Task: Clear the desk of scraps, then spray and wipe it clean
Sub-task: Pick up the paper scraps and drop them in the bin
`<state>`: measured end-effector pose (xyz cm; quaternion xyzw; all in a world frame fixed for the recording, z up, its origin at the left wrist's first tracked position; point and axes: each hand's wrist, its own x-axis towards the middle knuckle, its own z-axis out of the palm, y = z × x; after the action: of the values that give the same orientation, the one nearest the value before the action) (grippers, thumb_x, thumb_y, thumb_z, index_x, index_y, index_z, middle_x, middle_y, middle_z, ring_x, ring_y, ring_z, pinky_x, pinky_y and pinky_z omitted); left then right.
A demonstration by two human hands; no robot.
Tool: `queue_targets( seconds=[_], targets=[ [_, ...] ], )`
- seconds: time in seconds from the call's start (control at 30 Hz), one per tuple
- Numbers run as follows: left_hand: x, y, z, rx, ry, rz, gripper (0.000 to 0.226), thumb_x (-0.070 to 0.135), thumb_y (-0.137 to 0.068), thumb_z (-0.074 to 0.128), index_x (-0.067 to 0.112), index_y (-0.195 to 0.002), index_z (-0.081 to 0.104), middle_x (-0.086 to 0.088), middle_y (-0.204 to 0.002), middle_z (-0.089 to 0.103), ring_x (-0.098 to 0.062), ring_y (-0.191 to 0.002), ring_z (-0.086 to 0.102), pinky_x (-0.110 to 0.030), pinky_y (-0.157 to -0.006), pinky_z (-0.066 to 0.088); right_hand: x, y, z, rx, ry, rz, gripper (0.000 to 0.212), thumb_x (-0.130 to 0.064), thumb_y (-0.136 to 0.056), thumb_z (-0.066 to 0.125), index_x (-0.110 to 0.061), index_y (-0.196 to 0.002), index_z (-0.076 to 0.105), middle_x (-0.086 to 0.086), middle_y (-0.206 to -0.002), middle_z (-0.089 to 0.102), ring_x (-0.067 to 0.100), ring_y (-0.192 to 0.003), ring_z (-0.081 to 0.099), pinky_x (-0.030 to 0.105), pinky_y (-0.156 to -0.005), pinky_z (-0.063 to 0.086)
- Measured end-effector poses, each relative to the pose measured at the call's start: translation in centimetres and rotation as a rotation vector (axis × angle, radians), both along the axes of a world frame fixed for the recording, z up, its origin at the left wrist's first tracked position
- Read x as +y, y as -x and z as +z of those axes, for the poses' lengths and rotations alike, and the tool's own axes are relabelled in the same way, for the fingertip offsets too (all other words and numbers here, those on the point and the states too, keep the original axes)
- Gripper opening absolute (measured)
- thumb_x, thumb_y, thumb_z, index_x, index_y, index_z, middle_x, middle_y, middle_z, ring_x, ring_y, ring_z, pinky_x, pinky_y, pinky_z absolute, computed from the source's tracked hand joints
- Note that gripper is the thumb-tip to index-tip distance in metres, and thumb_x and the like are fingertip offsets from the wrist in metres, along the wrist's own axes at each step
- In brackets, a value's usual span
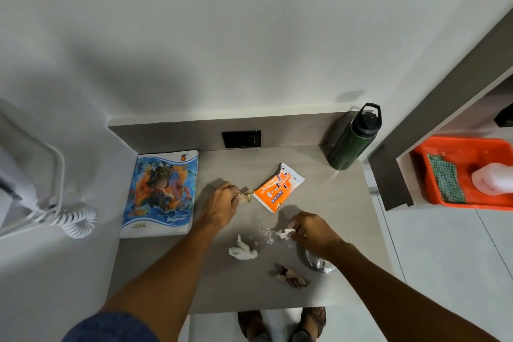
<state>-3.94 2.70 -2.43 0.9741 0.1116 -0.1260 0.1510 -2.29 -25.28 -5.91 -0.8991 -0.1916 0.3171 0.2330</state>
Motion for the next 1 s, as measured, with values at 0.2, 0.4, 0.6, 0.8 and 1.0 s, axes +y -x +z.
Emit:
queue_targets(
  seconds=[0.2, 0.4, 0.6, 0.8, 1.0],
  targets=[
    [-1.3, 3.7, 1.7, 0.065, 0.069, -0.133, 0.020, 0.039, -0.095, 0.077, 0.025, -0.107, 0.084, 0.010, -0.109, 0.073, -0.008, -0.100, 0.062, -0.005, -0.066, 0.039, -0.6, 4.5, 1.4, 0.003, 0.014, 0.066, 0.030, -0.038, -0.100, 0.075, -0.019, -0.122, 0.075, 0.004, -0.130, 0.072, 0.024, -0.111, 0.070, 0.031, -0.091, 0.055],
    [-2.5, 6.2, 2.3, 0.218, 0.056, -0.283, 0.035, 0.052, -0.086, 0.083, 0.025, -0.107, 0.087, 0.007, -0.113, 0.078, -0.015, -0.103, 0.067, -0.027, -0.090, 0.055, -1.6, 7.6, 1.4, 0.058, 0.038, 0.066, 0.031, -0.040, -0.095, 0.080, -0.021, -0.119, 0.081, 0.000, -0.139, 0.069, 0.022, -0.128, 0.065, 0.034, -0.101, 0.054],
    [-3.6, 8.9, 0.1, 0.281, 0.106, -0.265, 0.022, 0.028, -0.082, 0.092, 0.023, -0.103, 0.086, 0.003, -0.121, 0.074, -0.017, -0.109, 0.070, -0.031, -0.097, 0.061, -0.9, 10.1, 0.2, 0.037, 0.053, 0.131, 0.019, -0.027, -0.093, 0.078, -0.024, -0.110, 0.084, -0.002, -0.136, 0.069, 0.023, -0.116, 0.070, 0.037, -0.092, 0.059],
    [-4.6, 9.7, -1.7, 0.302, 0.096, -0.247, 0.016, 0.020, -0.084, 0.085, 0.021, -0.098, 0.076, 0.005, -0.111, 0.063, -0.023, -0.107, 0.069, -0.034, -0.093, 0.058, -0.5, 11.3, -1.0, -0.028, 0.021, -0.019, 0.028, -0.009, -0.093, 0.069, -0.020, -0.116, 0.079, 0.005, -0.126, 0.075, 0.030, -0.110, 0.073, 0.040, -0.090, 0.060],
    [-4.7, 10.2, -3.0, 0.271, 0.060, -0.252, 0.029, 0.016, -0.093, 0.078, 0.032, -0.090, 0.054, 0.003, -0.119, 0.063, -0.018, -0.109, 0.064, -0.028, -0.094, 0.052, -1.9, 11.3, -1.9, 0.035, -0.016, -0.122, 0.023, -0.001, -0.092, 0.071, -0.012, -0.112, 0.072, 0.011, -0.114, 0.077, 0.034, -0.103, 0.073, 0.037, -0.084, 0.057]
  ],
)
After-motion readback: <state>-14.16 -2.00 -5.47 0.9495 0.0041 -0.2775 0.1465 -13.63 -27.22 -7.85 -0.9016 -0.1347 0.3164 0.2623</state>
